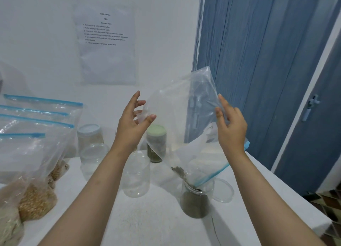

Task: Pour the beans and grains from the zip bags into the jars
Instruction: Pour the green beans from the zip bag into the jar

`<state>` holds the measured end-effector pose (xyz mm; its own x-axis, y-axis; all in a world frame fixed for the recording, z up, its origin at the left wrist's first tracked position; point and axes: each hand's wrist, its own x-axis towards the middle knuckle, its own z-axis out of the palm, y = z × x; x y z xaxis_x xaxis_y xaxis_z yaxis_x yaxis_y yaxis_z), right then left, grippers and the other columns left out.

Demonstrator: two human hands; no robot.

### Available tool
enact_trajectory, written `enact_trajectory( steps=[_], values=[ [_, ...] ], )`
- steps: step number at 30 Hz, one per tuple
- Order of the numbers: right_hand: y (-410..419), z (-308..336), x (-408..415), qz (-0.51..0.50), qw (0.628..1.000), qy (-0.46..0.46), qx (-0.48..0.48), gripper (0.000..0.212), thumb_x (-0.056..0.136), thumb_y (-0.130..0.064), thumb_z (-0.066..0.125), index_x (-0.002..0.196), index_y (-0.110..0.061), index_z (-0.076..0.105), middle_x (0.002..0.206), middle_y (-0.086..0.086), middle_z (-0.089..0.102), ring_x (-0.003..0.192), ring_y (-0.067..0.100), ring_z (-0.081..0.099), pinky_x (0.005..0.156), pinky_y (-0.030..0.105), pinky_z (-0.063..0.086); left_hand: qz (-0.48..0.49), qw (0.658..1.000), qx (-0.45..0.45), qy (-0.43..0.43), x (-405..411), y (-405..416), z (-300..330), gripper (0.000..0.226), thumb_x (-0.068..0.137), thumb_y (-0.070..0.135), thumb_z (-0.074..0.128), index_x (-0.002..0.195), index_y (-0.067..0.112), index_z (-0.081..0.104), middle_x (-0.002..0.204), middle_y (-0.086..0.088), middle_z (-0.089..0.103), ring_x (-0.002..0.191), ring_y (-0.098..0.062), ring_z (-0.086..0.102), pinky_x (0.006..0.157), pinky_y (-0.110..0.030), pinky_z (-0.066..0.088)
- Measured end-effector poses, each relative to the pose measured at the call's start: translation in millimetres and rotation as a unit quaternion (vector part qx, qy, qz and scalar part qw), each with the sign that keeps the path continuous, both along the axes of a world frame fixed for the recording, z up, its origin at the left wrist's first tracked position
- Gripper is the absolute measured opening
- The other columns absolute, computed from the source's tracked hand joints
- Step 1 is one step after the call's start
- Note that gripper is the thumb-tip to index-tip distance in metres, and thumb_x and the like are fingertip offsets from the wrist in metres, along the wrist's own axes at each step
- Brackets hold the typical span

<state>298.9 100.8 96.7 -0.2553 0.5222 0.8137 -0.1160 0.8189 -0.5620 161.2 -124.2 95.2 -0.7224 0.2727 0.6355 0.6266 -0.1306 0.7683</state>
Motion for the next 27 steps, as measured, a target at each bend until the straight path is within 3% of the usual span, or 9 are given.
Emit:
enact_trajectory(
  steps=[5,8,10,12,18,27],
  values=[
    [3,-1,0,0.012,1.000,-0.004,0.006,0.039,0.103,-0.031,0.053,0.142,-0.027,0.055,0.076,-0.006,0.040,0.068,0.003,0.042,0.070,0.005,0.036,0.007,1.000,0.007,0.001,-2,2,1,0.069,0.089,0.024,0.073,0.147,0.038,0.038,0.123,0.019,0.054,0.114,-0.012,0.058,0.085,-0.011,0.047],
    [4,-3,1,0.015,1.000,0.000,-0.006,0.039,0.102,-0.031,0.053,0.141,-0.026,0.056,0.079,-0.001,0.044,0.070,0.004,0.044,0.070,0.005,0.037,0.002,1.000,0.006,0.000,2,4,2,0.056,0.091,0.028,0.070,0.138,0.046,0.046,0.123,0.021,0.055,0.115,-0.011,0.059,0.081,-0.006,0.046],
    [5,-3,1,0.019,1.000,0.004,-0.013,0.039,0.102,-0.032,0.054,0.141,-0.026,0.056,0.078,-0.004,0.044,0.070,0.003,0.044,0.069,0.004,0.036,-0.015,1.000,0.002,0.008,1,4,1,0.045,0.093,0.038,0.067,0.131,0.055,0.051,0.129,0.020,0.056,0.119,-0.012,0.059,0.097,-0.022,0.050],
    [6,-4,0,0.023,1.000,0.001,-0.016,0.039,0.102,-0.033,0.054,0.140,-0.027,0.056,0.077,-0.008,0.042,0.070,0.003,0.043,0.069,0.003,0.035,-0.035,0.999,0.003,0.002,0,5,-1,0.039,0.092,0.046,0.064,0.128,0.057,0.054,0.134,0.016,0.056,0.124,-0.015,0.057,0.100,-0.039,0.052],
    [10,-5,0,0.031,0.999,0.002,-0.025,0.039,0.102,-0.038,0.050,0.140,-0.031,0.056,0.079,-0.002,0.046,0.071,0.004,0.044,0.069,0.005,0.036,-0.062,0.998,0.017,0.003,3,5,1,0.038,0.090,0.041,0.061,0.128,0.044,0.058,0.133,0.013,0.055,0.126,-0.012,0.055,0.087,-0.027,0.057],
    [13,-6,-1,0.029,0.999,0.005,-0.022,0.038,0.102,-0.038,0.051,0.139,-0.031,0.057,0.076,-0.004,0.041,0.068,0.004,0.042,0.068,0.006,0.035,-0.034,0.999,0.011,0.012,-7,9,0,0.038,0.088,0.057,0.064,0.126,0.052,0.060,0.131,0.015,0.056,0.129,-0.014,0.052,0.104,-0.047,0.049]
  ],
)
